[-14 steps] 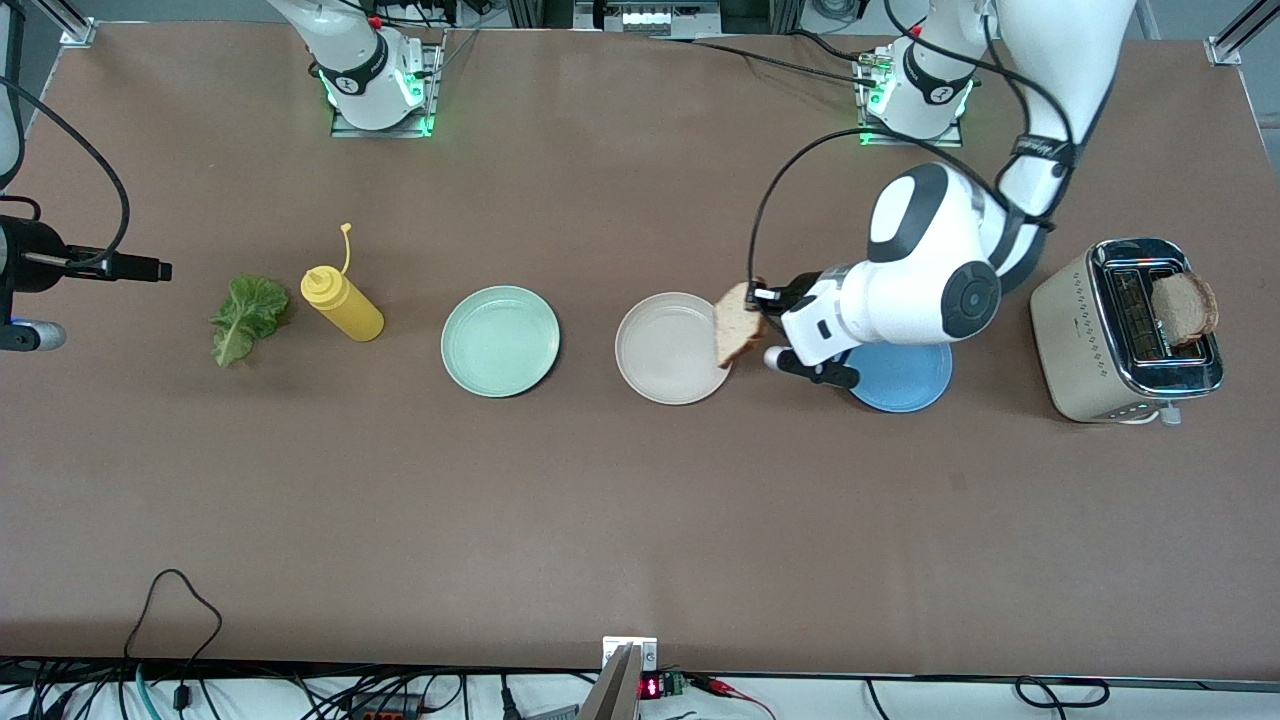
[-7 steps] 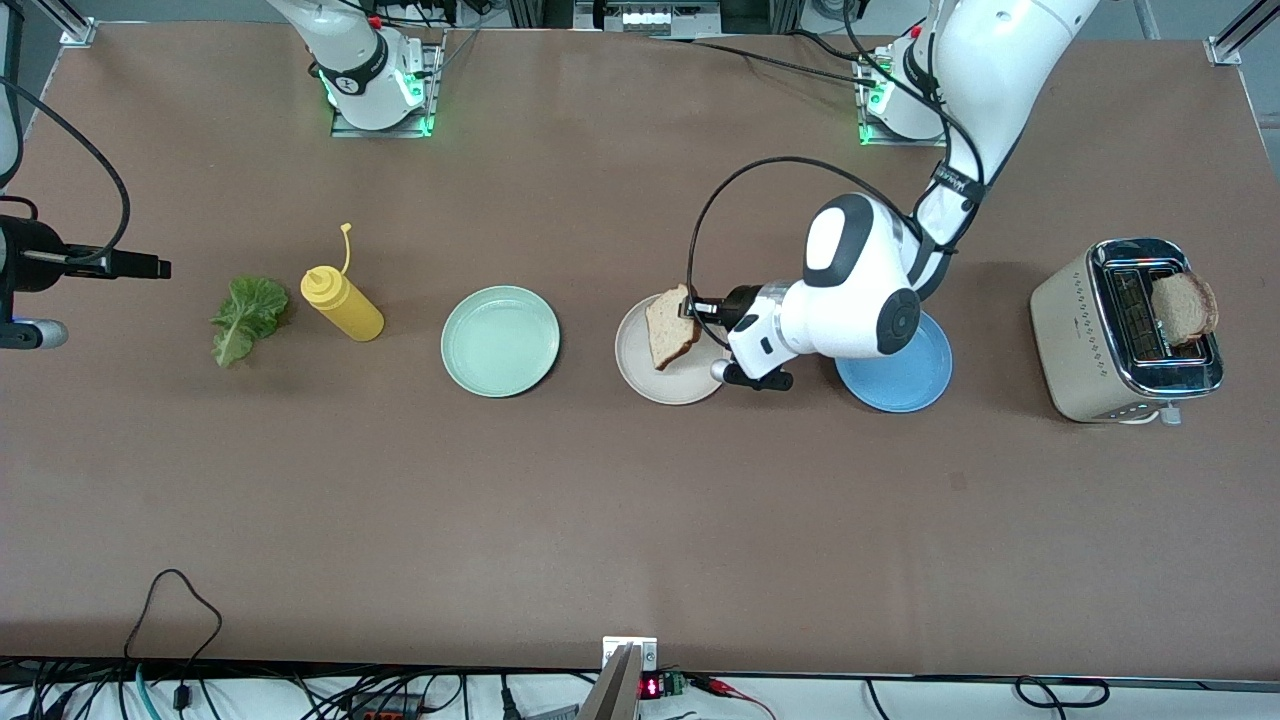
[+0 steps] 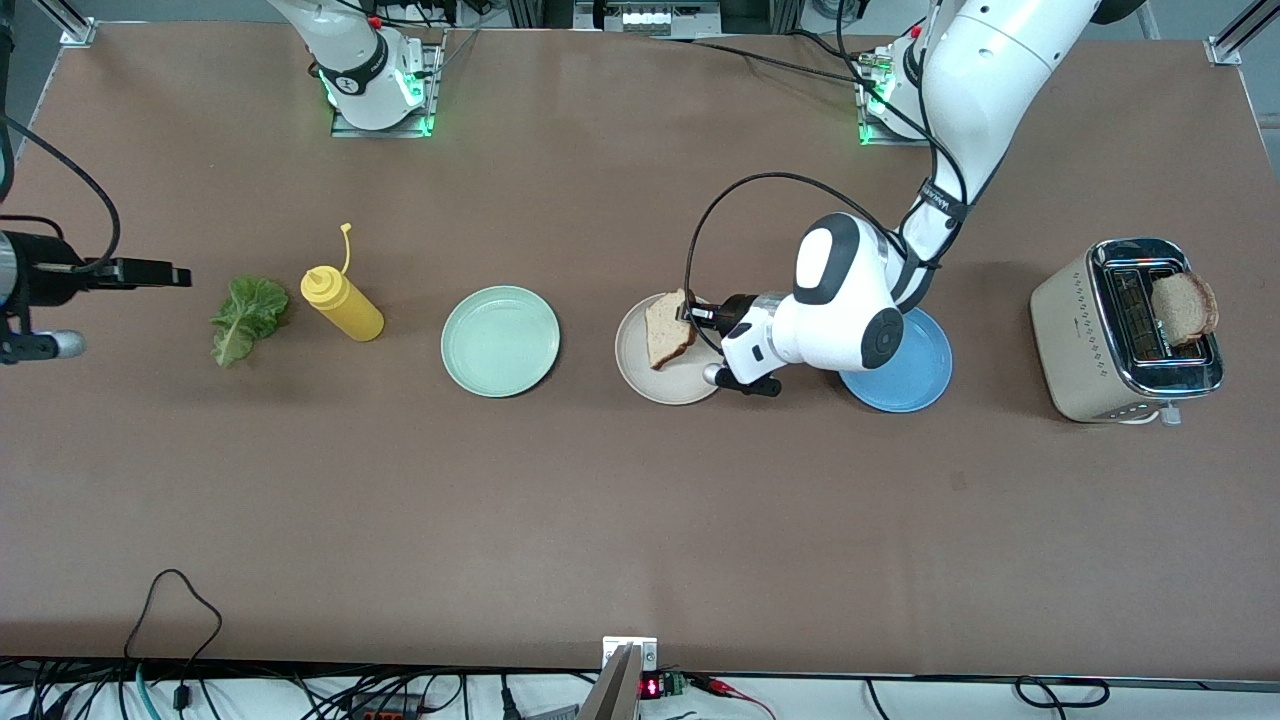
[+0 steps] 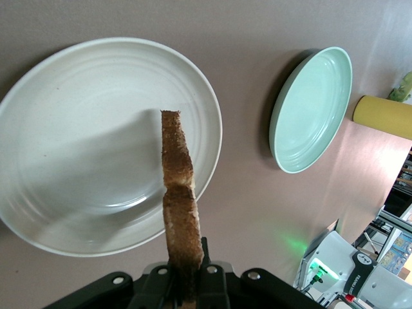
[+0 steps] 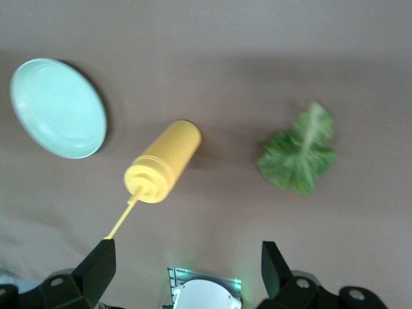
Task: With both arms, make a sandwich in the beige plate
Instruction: 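Release the bread on the plate while the right gripper reaches the mustard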
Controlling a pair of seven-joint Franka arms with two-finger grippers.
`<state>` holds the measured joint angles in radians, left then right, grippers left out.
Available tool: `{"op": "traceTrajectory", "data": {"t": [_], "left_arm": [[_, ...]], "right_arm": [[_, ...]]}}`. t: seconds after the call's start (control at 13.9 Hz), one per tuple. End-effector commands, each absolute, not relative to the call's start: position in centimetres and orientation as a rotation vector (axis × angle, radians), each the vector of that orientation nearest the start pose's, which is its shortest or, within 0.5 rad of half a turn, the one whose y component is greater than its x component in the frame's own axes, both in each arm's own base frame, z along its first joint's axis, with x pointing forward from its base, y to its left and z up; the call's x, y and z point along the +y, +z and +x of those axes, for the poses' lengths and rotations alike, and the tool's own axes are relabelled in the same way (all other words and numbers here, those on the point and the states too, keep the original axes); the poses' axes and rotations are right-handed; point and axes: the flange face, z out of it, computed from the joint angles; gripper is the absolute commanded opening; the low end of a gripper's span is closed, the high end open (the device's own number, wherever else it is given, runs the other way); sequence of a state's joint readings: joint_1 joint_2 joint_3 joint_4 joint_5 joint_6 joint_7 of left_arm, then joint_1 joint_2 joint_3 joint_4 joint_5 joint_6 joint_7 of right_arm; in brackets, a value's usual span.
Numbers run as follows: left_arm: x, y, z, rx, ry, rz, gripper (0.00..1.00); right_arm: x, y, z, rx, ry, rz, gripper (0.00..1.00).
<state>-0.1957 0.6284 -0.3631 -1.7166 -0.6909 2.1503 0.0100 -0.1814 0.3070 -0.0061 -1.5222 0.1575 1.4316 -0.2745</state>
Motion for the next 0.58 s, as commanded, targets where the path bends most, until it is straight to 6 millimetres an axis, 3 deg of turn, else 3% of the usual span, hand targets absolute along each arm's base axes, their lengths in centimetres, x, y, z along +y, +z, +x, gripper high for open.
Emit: {"op": "traceTrajectory", "data": {"t": [0.0,0.22,0.5], "left_arm": [[-35.8,23.6,56.5,-0.092,-0.438,2.404,0.0],[-36.6,23.3,56.2,-0.106,-0.42,2.408,0.0],[-36.5,21.5,55.9,-0.153,-0.428,2.396,0.0]], "right_arm": [[-8.8,43.1,60.6,-0.281,0.447,-2.755,1.0],[-7.6,40.5,60.0,-0.383,0.432,-2.733,1.0],[-8.8,37.4,58.3,-0.561,0.42,-2.665,1.0]]}}
